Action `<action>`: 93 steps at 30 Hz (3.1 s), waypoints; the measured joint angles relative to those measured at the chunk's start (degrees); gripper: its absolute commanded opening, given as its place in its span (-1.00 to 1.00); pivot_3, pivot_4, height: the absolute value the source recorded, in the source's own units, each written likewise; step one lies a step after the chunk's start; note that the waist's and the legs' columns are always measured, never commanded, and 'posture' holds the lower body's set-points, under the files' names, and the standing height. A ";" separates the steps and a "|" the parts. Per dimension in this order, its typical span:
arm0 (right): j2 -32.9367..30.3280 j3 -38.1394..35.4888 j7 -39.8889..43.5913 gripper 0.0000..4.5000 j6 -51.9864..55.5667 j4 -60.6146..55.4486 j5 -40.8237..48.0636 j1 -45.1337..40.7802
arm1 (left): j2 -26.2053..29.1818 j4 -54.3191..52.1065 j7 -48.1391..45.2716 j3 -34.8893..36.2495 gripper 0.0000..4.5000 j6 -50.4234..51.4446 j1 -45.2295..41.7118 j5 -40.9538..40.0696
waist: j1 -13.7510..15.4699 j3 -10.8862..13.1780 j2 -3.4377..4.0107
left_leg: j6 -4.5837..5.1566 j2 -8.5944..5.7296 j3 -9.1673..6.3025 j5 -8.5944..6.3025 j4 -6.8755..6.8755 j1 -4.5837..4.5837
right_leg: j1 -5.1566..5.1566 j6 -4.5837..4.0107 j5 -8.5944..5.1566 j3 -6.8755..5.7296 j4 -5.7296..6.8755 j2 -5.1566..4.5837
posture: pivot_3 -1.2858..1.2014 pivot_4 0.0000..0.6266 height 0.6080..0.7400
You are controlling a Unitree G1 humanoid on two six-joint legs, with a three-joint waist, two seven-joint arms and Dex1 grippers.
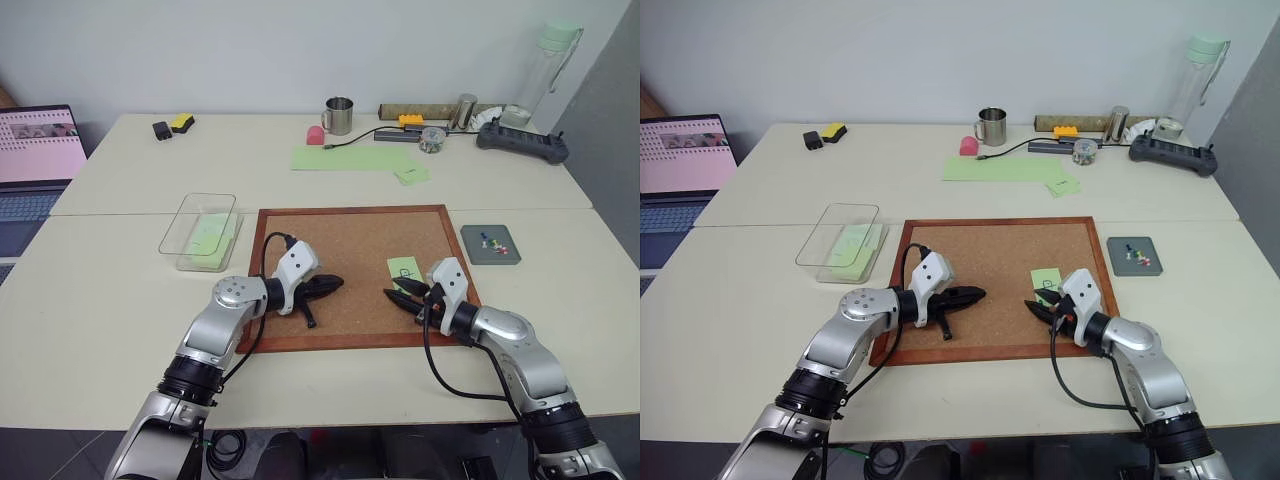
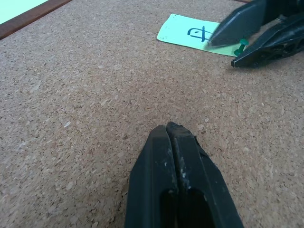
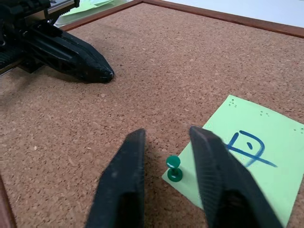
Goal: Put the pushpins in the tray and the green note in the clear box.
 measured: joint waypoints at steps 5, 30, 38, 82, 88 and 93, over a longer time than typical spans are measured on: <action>-0.03 -0.54 -0.03 -0.99 0.09 -0.07 0.02 0.15 | 0.00 0.02 0.00 0.00 -1.00 -0.02 -0.01 0.00 | 0.00 0.00 0.00 | 0.00 0.00 -0.01 0.00 0.00 0.00 | 0.00 0.00 0.00 -0.01 0.00 0.00 | 0.03 -0.52 1.00; -5.77 -0.61 2.80 -1.00 -10.75 -4.91 -5.49 -3.53 | -3.36 0.93 0.83 10.13 -0.28 13.13 -9.45 -13.77 | -0.02 0.08 -0.12 | 0.00 -0.04 -0.06 0.00 0.05 -0.09 | -0.01 0.00 0.00 -0.05 -0.01 -0.01 | 0.03 -0.52 1.00; -6.96 -0.38 3.56 -1.00 -16.12 -4.23 -9.07 -5.98 | -7.63 -2.55 4.43 14.39 0.36 28.83 -11.07 -25.32 | 0.00 0.09 -0.14 | -0.01 -0.02 -0.08 0.01 0.06 -0.08 | -0.02 0.00 0.00 -0.06 0.01 -0.01 | 0.03 -0.52 1.00; -4.77 6.57 3.78 -1.00 -19.25 -9.06 -13.45 -10.40 | -13.03 -2.24 8.50 16.90 -0.99 37.84 -13.41 -34.17 | 0.02 0.09 -0.14 | -0.25 -0.03 -0.08 0.14 0.07 -0.08 | -0.02 0.00 0.00 -0.04 -0.01 -0.03 | 0.03 -0.52 1.00; -4.85 6.45 3.65 -1.00 -19.13 -9.06 -13.44 -10.64 | -11.05 -0.98 7.39 12.68 -0.99 31.53 -13.29 -28.57 | 0.02 0.09 -0.14 | -0.26 -0.04 -0.07 0.14 0.06 -0.07 | -0.02 0.00 0.00 -0.04 -0.01 -0.02 | 0.03 -0.52 1.00; -5.06 4.54 3.18 -1.00 -16.99 -10.63 -11.83 -10.45 | -8.26 3.79 6.26 9.11 -0.99 21.02 -12.58 -20.31 | 0.09 0.09 -0.13 | -0.25 -0.04 -0.07 0.14 0.05 -0.07 | -0.03 0.00 0.00 -0.03 -0.02 -0.02 | 0.03 -0.52 1.00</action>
